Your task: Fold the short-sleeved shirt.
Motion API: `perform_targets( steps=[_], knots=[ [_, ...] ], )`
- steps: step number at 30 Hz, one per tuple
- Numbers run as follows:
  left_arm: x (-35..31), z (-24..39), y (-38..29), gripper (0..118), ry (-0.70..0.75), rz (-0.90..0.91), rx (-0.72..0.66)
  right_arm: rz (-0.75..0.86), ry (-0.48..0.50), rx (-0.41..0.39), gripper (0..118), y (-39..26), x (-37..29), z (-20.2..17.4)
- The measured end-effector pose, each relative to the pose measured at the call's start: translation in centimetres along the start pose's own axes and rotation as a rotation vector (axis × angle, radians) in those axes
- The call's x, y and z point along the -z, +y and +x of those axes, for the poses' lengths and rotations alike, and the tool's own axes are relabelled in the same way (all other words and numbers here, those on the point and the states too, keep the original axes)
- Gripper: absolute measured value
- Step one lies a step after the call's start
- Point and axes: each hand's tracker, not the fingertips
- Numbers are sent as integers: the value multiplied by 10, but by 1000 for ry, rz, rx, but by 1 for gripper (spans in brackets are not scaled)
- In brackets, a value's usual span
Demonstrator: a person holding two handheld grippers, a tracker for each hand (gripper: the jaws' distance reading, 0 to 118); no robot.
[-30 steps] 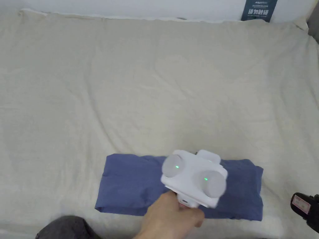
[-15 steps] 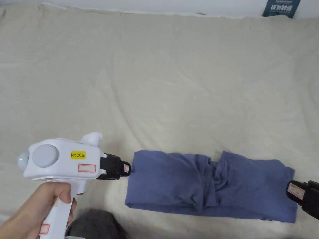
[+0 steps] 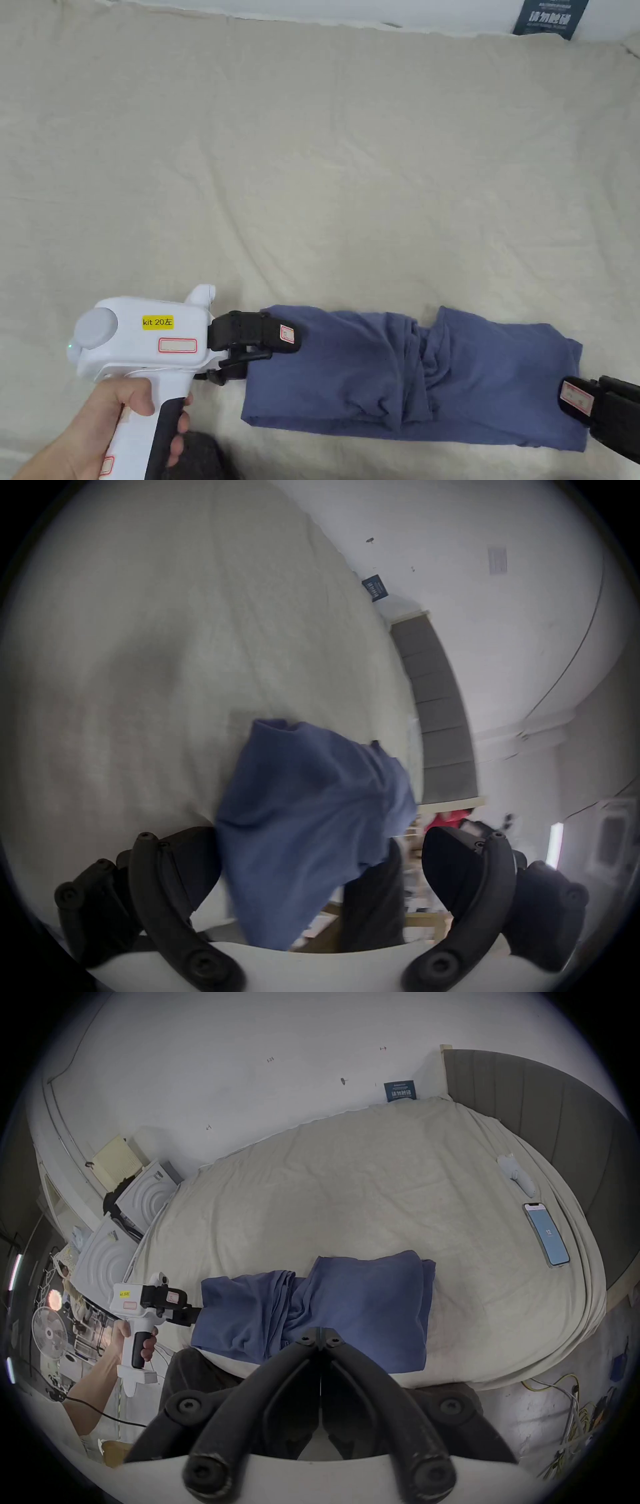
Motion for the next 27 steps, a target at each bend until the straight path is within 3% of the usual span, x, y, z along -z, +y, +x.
perform_targets(
  steps=[3,4,6,8,9,10,11,13,27],
  knots=[
    [15,-18,2,96,-48,-26,-5,-4,-9,1,0,-2,0,-1],
    [18,-21,3,81,-45,-20,-5,-5,-8,3,0,-3,-1,-1],
    [19,-26,6,74,-38,-20,-19,-4,-4,5,0,-4,-3,-1],
    [28,-7,-13,28,62,-6,-7,-5,-7,1,0,-4,-4,-1],
    [27,-10,-16,17,140,7,26,-3,-10,-1,0,-4,-5,-1],
    [25,-11,-20,17,29,-1,-12,-1,-11,-2,0,-4,-6,0],
    [17,-8,-17,17,20,15,-46,1,-11,-1,0,-4,-8,0],
    [10,-1,-19,16,85,32,24,9,-10,3,0,-3,-9,0],
    [-76,-4,-30,8,169,157,3,0,29,9,0,-6,4,5]
  ],
)
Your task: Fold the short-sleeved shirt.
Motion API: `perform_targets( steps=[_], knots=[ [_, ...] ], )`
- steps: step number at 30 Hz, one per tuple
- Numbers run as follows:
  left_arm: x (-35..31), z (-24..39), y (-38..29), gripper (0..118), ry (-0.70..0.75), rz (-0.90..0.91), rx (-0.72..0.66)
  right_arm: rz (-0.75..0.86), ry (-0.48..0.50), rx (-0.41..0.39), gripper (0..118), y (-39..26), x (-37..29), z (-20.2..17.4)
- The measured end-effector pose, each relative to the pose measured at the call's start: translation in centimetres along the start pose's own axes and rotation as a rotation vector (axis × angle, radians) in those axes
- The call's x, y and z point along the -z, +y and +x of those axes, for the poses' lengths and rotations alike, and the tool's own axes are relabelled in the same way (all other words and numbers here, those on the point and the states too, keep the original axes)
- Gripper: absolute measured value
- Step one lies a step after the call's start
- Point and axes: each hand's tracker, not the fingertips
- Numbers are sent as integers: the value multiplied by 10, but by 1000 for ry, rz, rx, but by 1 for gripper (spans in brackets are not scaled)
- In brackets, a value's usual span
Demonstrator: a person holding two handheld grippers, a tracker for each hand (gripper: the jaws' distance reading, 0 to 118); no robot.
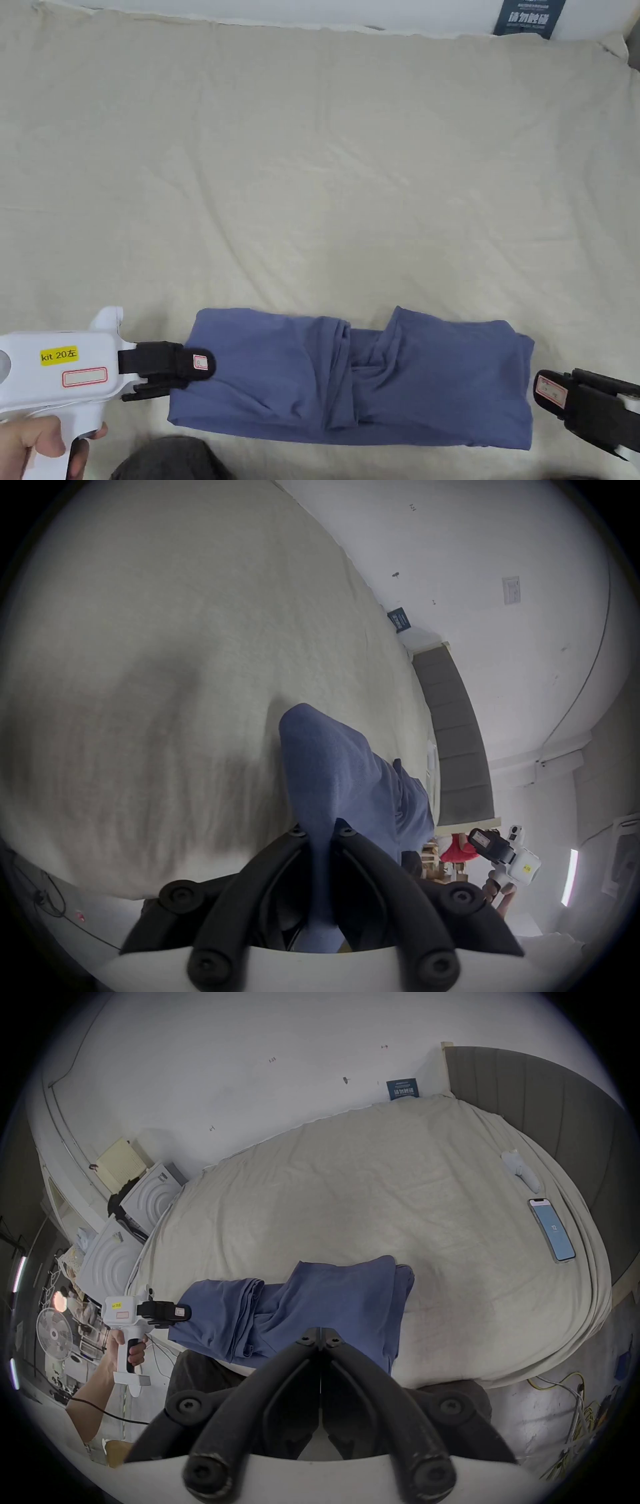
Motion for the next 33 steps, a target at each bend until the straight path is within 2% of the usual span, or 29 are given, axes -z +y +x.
perform_targets(
  steps=[5,8,18,20,26,30,33],
  knots=[
    [-17,-4,0,8,41,24,-14,0,10,-2,0,0,-4,-4],
    [-25,14,-3,8,167,53,26,10,8,-4,0,1,-8,-1],
    [13,169,-31,8,500,5,453,51,17,14,0,-8,-28,13],
    [24,196,-40,8,509,-16,516,63,22,19,0,-10,-37,18],
    [87,276,-65,8,548,-132,736,102,26,58,0,-19,-58,42],
    [160,307,-90,8,603,-237,853,121,17,100,0,-27,-70,58],
    [222,315,-108,8,641,-323,888,129,7,144,0,-34,-76,72]
  ],
)
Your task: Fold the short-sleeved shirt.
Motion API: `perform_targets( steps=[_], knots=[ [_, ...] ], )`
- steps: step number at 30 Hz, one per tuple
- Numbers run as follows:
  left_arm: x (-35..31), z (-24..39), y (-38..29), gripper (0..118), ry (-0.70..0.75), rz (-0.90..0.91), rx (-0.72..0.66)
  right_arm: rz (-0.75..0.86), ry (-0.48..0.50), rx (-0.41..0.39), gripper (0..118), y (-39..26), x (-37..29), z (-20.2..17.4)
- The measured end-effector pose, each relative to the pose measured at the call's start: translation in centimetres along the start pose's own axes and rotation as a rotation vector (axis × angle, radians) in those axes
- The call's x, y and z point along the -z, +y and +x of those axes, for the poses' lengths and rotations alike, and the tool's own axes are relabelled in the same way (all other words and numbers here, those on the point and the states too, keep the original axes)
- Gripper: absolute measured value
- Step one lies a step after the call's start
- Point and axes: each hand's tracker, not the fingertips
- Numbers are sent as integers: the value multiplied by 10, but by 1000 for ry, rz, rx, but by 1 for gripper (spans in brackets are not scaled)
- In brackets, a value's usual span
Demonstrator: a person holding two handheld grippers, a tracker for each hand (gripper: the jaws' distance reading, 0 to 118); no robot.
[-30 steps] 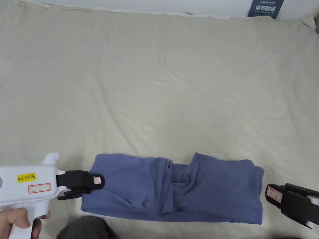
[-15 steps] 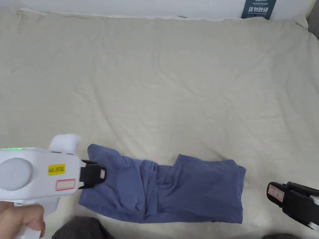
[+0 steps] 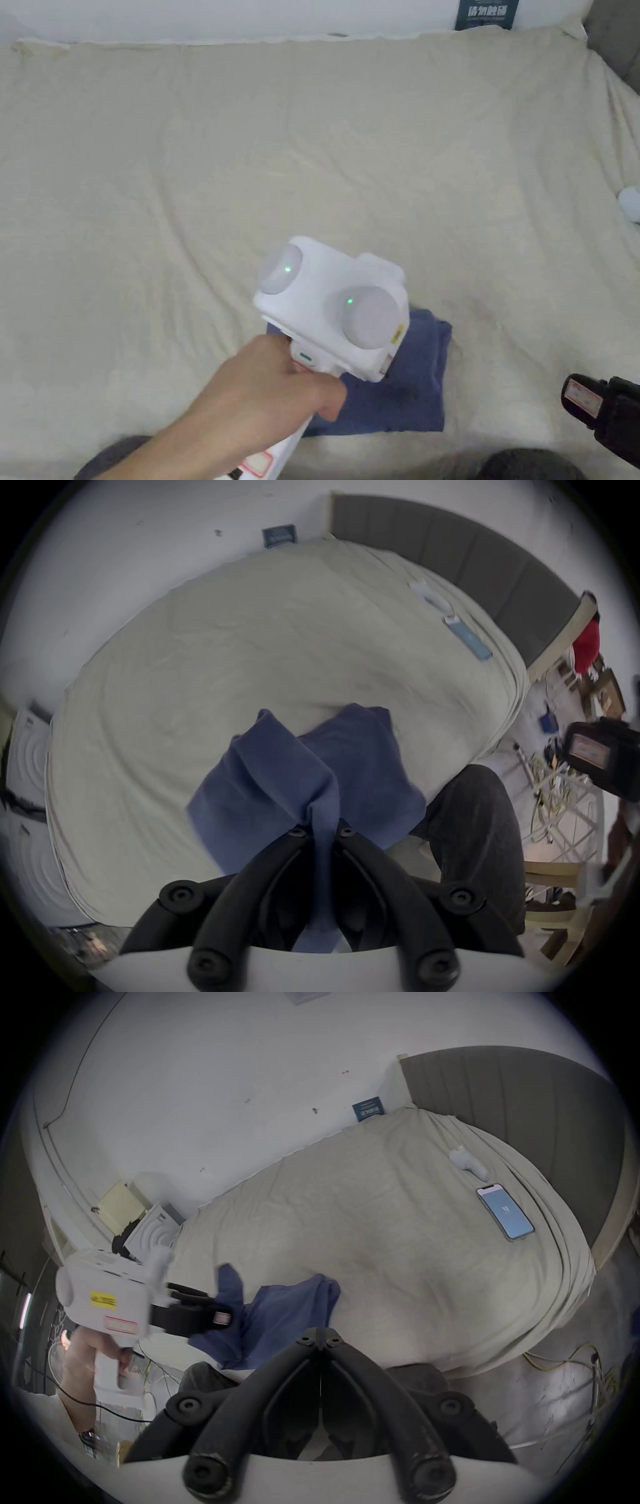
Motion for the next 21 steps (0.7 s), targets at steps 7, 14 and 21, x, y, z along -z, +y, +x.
perform_targets(
  steps=[7,14,21],
  knots=[
    [68,84,37,114,-292,49,33,4,-53,100,0,-4,-10,26],
    [13,20,6,100,-243,41,-215,25,-59,113,0,3,-14,31],
    [17,-63,-51,0,472,28,-241,1,-16,97,0,3,0,28]
  ],
)
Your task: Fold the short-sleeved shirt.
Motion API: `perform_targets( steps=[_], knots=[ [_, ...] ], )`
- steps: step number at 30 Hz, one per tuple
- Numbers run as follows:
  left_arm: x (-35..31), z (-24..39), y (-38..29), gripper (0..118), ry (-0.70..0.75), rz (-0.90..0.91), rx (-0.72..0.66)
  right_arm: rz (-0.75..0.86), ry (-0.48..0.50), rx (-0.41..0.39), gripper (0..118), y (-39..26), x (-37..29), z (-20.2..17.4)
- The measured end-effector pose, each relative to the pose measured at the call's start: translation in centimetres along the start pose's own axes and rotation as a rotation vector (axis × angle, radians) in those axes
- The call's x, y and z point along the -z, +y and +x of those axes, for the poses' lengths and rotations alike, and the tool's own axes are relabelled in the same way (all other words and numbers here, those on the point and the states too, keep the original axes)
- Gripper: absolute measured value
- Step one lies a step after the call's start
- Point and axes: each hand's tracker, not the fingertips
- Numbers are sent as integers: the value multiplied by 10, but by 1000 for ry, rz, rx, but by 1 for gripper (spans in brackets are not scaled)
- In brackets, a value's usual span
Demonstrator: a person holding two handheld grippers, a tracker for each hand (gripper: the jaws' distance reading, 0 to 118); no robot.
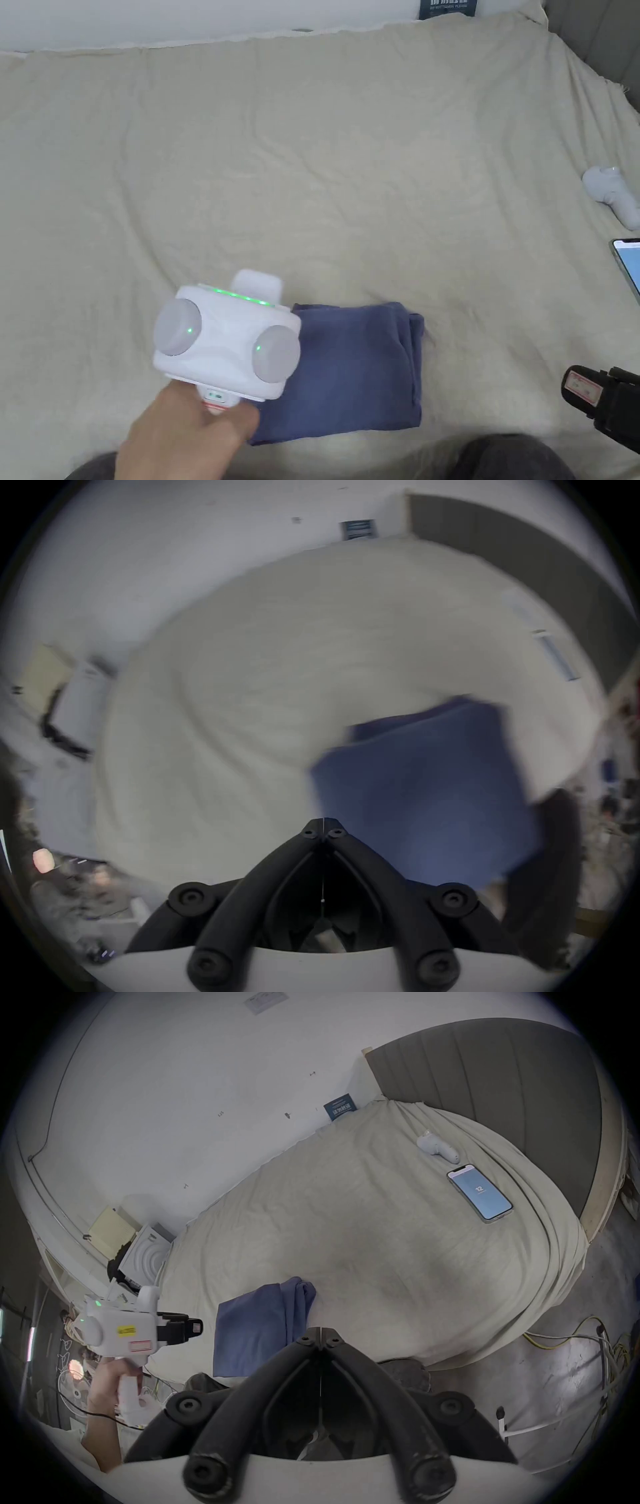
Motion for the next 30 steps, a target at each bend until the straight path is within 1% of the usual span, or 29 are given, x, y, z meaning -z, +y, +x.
perform_targets(
  steps=[2,4,6,7,8,9,10,12,13,16,17,18,20,21,23,24,25,26,27,28,29,30],
  knots=[
    [22,9,2,0,55,-89,35,-10,6,3,0,-1,1,0],
    [27,45,5,0,77,-100,135,-19,4,1,0,-3,1,2],
    [30,96,7,0,90,-94,264,-20,-8,-1,0,-4,-3,5],
    [31,128,6,0,166,-103,387,-18,-13,4,0,-4,-5,8],
    [29,153,7,0,209,-71,438,-17,-19,12,0,-3,-7,10],
    [25,179,10,0,191,-17,462,-16,-29,22,0,-3,-9,13],
    [16,202,12,0,151,-23,496,-14,-42,28,0,-2,-11,15],
    [1,238,16,0,143,71,535,-15,-60,34,0,-2,-11,19],
    [-4,250,19,0,108,109,533,-18,-72,41,0,-1,-10,21],
    [-12,260,35,0,-95,132,463,-40,-98,43,0,3,-2,24],
    [-16,250,38,0,-200,154,428,-52,-112,34,0,4,1,23],
    [-16,237,45,0,-268,187,372,-63,-118,22,0,5,4,21],
    [-20,194,49,0,-403,177,256,-85,-113,6,0,7,16,21],
    [-22,162,50,0,-530,187,169,-103,-106,-9,0,9,23,17],
    [-18,99,49,0,-759,175,61,-140,-50,-53,0,12,43,7],
    [-12,68,48,0,-811,149,19,-160,-10,-77,0,14,55,-1],
    [-6,41,44,0,-812,122,0,-176,39,-95,0,15,67,-7],
    [1,12,41,0,-826,110,-45,-208,107,-102,0,17,84,-14],
    [10,-19,35,0,-835,91,-109,-244,172,-88,0,18,102,-21],
    [18,-43,29,0,-848,70,-137,-279,253,-66,0,20,119,-26],
    [29,-68,21,0,-857,52,-182,-324,354,-28,0,21,140,-29],
    [40,-91,14,0,-864,37,-228,-382,465,33,0,22,163,-31]
  ],
)
